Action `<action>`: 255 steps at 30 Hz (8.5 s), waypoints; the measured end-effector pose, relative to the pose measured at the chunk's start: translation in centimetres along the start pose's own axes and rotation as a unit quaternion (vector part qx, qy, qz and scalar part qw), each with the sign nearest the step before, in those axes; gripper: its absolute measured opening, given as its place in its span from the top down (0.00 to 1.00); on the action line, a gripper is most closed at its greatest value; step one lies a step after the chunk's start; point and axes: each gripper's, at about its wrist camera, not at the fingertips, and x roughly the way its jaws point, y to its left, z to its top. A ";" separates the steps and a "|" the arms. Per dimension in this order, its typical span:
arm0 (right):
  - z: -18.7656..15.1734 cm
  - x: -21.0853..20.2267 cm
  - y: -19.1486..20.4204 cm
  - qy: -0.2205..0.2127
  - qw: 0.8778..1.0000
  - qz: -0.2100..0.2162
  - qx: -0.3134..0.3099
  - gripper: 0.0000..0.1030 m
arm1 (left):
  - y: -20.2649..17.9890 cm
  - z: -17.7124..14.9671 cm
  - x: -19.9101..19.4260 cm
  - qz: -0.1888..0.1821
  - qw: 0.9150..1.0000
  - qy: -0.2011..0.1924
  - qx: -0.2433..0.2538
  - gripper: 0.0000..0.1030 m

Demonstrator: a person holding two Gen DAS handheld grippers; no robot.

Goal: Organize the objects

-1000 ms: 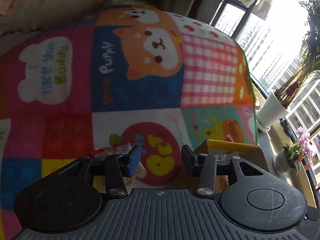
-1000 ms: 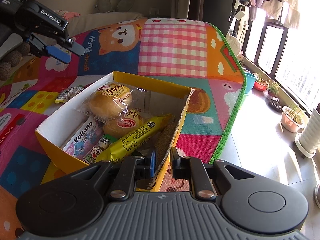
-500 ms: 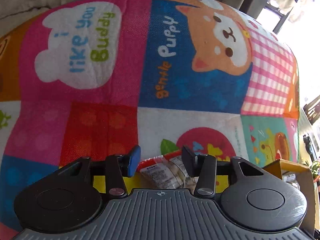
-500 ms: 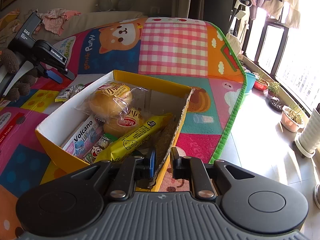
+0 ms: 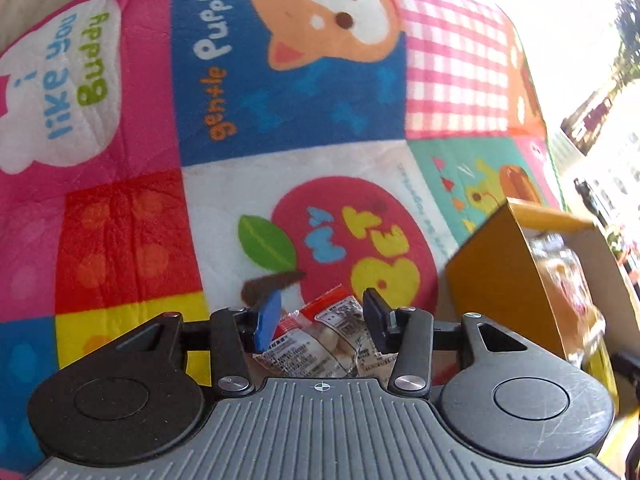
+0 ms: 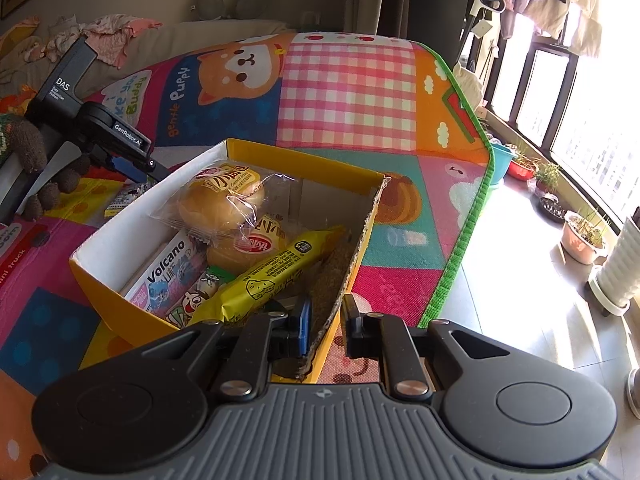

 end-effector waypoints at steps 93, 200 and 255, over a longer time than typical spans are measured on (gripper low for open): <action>-0.3 0.1 -0.5 -0.006 1.000 0.017 0.016 0.78 | -1.8 -8.0 -7.2 0.136 0.988 -0.064 -0.027 0.52; 0.4 -1.0 -0.5 -0.040 0.999 -0.028 0.007 0.64 | -14.6 -12.6 -14.8 0.047 0.982 -0.139 0.115 0.77; -12.4 -18.1 9.2 -0.143 0.982 -0.051 0.112 0.00 | -18.0 -29.6 -22.0 0.090 0.963 -0.249 0.050 0.83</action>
